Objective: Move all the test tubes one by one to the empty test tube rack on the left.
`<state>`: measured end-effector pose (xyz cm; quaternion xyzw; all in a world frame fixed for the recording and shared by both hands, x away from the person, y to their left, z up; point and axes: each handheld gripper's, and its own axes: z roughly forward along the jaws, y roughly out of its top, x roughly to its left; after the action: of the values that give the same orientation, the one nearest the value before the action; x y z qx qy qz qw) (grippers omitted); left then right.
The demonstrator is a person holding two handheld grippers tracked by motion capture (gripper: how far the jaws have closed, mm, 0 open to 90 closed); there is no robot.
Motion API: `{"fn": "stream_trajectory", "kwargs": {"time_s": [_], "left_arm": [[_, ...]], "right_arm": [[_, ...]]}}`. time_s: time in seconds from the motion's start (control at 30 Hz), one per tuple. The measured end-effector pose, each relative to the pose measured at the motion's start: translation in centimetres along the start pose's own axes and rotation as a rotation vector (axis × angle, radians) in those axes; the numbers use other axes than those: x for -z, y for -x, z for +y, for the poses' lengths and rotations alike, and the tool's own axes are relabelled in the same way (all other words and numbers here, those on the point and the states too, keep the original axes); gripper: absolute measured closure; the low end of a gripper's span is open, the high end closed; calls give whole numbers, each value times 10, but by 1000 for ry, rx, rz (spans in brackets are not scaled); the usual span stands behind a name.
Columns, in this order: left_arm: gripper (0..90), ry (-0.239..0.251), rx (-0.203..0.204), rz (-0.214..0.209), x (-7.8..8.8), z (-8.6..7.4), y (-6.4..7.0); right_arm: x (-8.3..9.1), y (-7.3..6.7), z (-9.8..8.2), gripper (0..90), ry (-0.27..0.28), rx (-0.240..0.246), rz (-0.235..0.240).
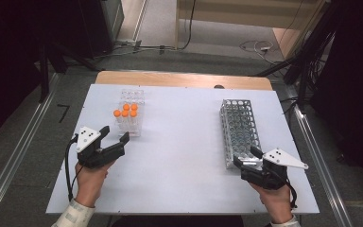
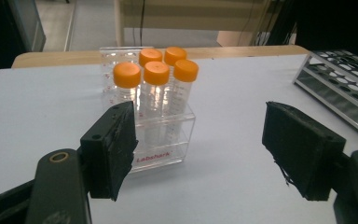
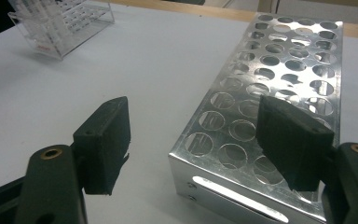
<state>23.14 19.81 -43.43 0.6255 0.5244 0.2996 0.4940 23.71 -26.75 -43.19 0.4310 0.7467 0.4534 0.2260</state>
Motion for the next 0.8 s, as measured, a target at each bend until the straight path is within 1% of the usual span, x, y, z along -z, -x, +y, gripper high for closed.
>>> {"fn": "stream_trajectory", "kwargs": {"time_s": [0.1, 0.23, 0.33, 0.43, 0.53, 0.8], "left_arm": [[256, 3, -5, -8, 4, -2, 3], [255, -1, -13, -13, 9, -7, 6], [254, -4, -25, -15, 12, -11, 9], [254, -3, -45, -7, 15, -14, 10], [254, -6, -46, -8, 17, -17, 10], [242, -23, -57, 4, 21, -25, 8]], "right_arm": [[1, 2, 0, 250, 1, -8, -7], [3, 5, -1, 248, 7, -7, -17], [5, 9, -2, 247, 12, -14, -24], [8, 13, -3, 247, 18, -19, -32], [11, 17, -4, 247, 21, -26, -40], [17, 25, -7, 245, 27, -39, -67]]}}
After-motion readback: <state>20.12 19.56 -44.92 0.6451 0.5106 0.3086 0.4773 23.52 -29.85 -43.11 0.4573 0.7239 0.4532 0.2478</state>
